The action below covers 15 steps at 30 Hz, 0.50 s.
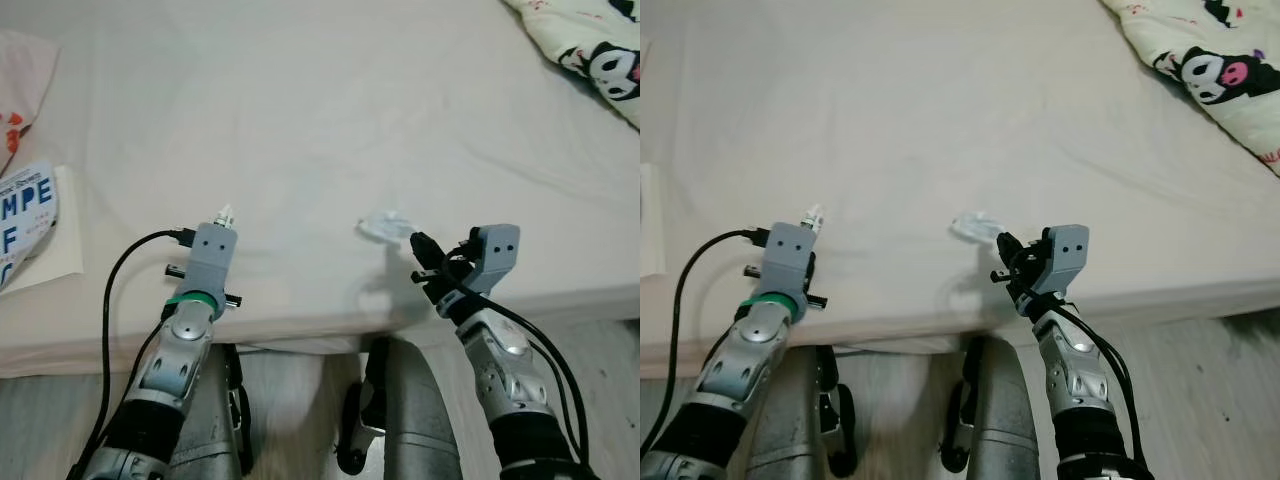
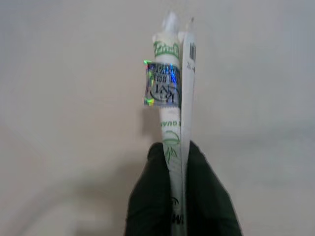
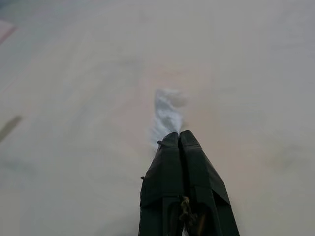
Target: Clean up the room
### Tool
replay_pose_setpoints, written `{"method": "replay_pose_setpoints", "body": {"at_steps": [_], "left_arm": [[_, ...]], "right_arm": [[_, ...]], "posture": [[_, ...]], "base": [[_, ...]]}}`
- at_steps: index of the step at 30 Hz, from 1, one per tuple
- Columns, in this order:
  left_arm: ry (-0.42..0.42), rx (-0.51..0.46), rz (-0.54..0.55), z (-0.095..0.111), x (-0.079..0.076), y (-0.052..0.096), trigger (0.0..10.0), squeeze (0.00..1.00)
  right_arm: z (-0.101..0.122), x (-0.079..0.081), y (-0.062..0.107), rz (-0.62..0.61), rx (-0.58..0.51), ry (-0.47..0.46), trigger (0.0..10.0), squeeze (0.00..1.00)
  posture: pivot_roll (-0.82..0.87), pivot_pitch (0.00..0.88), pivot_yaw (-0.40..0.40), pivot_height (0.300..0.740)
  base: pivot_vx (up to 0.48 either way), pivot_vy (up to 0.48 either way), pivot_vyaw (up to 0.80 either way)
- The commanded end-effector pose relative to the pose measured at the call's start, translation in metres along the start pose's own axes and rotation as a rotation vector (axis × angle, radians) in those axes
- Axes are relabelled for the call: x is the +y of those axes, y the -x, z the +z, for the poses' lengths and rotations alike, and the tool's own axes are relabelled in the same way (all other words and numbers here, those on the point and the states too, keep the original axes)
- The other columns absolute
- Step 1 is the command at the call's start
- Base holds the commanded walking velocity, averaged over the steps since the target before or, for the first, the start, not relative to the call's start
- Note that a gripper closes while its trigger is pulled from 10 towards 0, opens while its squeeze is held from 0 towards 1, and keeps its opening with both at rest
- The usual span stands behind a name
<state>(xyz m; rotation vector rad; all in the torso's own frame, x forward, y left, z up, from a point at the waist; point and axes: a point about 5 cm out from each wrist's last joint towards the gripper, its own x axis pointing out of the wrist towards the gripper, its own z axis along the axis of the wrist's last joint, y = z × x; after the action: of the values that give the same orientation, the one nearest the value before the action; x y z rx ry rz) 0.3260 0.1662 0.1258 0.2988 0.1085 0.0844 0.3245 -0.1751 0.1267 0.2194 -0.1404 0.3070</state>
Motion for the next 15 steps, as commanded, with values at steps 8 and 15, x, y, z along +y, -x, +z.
{"method": "replay_pose_setpoints", "body": {"at_steps": [8,15], "left_arm": [[0.245,-0.193,-0.081,0.046,0.008,0.021,10.0,0.0],[0.272,-0.206,-0.113,0.054,-0.005,0.024,10.0,0.0]], "right_arm": [[0.018,0.006,0.004,-0.038,-0.1,0.0,10.0,0.0],[0.024,0.005,0.004,-0.046,-0.142,-0.01,10.0,0.0]], "posture": [[0.06,0.161,-0.005,0.596],[0.05,0.112,-0.012,0.611]], "base": [[0.0,0.0,0.0],[0.0,0.0,0.0]]}}
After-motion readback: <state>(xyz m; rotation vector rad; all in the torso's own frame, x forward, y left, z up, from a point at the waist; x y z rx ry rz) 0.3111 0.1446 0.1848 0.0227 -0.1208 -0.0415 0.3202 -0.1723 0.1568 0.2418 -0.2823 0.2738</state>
